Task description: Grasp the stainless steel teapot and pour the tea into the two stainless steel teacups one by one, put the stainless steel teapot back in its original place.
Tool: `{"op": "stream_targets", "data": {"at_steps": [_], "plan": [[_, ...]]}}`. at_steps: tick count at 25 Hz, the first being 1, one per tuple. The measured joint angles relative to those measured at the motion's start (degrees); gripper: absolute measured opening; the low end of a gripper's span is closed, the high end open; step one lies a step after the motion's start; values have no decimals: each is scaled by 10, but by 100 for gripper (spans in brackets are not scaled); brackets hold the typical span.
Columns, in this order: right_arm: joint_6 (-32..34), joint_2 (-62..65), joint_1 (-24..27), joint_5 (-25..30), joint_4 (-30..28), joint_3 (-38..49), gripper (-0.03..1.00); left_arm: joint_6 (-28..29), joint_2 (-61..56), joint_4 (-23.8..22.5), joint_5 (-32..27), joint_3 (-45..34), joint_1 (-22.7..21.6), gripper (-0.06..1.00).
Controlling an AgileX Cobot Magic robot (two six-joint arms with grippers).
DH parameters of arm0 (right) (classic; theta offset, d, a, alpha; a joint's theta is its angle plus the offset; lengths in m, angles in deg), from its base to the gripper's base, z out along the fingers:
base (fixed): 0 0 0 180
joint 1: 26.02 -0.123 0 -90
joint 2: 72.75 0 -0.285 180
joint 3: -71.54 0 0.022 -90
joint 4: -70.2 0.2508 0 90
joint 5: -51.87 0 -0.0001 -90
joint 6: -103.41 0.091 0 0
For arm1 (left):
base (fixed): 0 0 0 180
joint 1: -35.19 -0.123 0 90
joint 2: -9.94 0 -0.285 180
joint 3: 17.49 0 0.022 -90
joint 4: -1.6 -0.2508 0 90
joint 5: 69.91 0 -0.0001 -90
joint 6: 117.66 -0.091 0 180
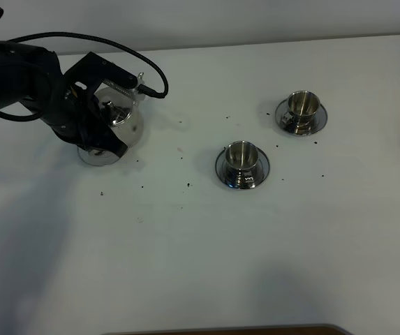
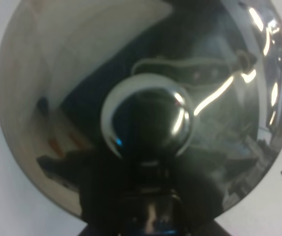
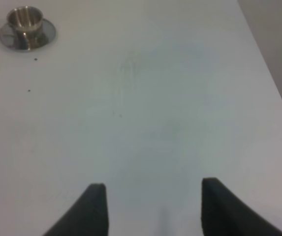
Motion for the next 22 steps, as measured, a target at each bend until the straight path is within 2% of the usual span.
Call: {"op": "stream_targets", "data": {"at_steps": [5,12,16,22], "plan": [[0,0,0,0,0,0,43,-66,-8,40,6,0,0,25],[0,0,0,0,0,0,43,-163,-8,137,6,0,0,25],[0,0,0,0,0,0,43,-175,-8,174,6,0,0,25],[0,0,0,0,0,0,43,-166,-8,178,-17,0,0,25]]}}
